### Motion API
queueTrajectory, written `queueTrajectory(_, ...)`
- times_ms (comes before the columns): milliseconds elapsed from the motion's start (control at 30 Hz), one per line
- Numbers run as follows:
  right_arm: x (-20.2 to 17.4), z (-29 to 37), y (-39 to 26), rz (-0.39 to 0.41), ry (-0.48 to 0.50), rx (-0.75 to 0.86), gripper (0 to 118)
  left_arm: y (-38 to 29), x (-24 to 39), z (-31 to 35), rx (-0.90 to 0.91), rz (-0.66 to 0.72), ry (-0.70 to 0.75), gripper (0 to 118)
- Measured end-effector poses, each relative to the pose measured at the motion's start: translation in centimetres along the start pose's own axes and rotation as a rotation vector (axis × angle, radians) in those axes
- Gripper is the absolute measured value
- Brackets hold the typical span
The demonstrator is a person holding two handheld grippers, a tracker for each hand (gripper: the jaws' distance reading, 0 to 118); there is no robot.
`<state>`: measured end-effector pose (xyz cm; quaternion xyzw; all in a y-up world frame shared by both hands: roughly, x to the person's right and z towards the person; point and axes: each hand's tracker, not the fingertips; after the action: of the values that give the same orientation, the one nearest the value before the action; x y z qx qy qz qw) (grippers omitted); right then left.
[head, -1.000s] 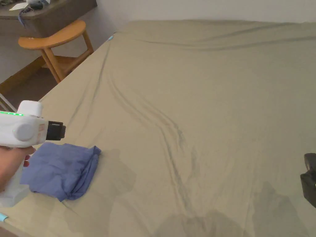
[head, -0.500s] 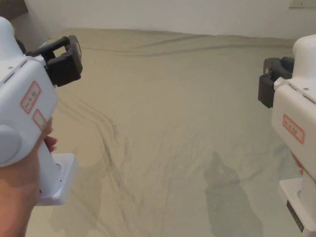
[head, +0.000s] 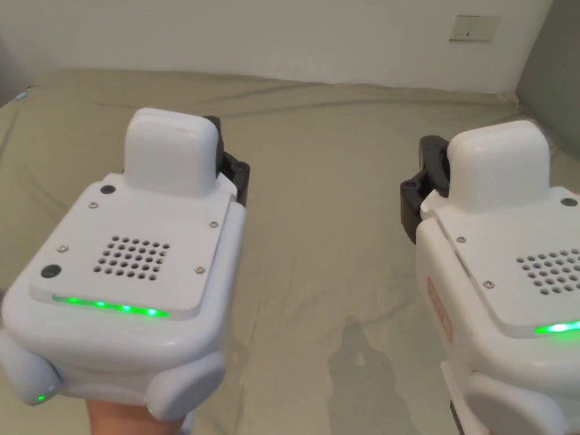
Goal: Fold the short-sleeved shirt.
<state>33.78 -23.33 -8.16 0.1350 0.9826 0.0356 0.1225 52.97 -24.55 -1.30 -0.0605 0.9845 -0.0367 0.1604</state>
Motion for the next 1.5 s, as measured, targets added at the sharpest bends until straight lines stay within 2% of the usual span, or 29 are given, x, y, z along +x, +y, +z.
queueTrajectory(133,0.0,0.0,-0.5,0.001,-0.002,-0.018,1,-1.1,0.6,0.3,-0.043,-0.018,-0.017,0)
queueTrajectory(1033,-1.3,0.2,-0.3,-0.020,0.007,0.000,1,0.4,0.2,1.1,-0.008,-0.007,0.000,0)
queueTrajectory(1233,-0.8,0.4,-0.2,-0.054,-0.011,0.015,1,0.3,0.5,1.1,-0.007,-0.020,0.008,0)
queueTrajectory(1500,-1.1,0.5,-0.5,-0.046,-0.004,0.011,2,0.0,0.5,1.1,-0.010,-0.021,0.015,0)
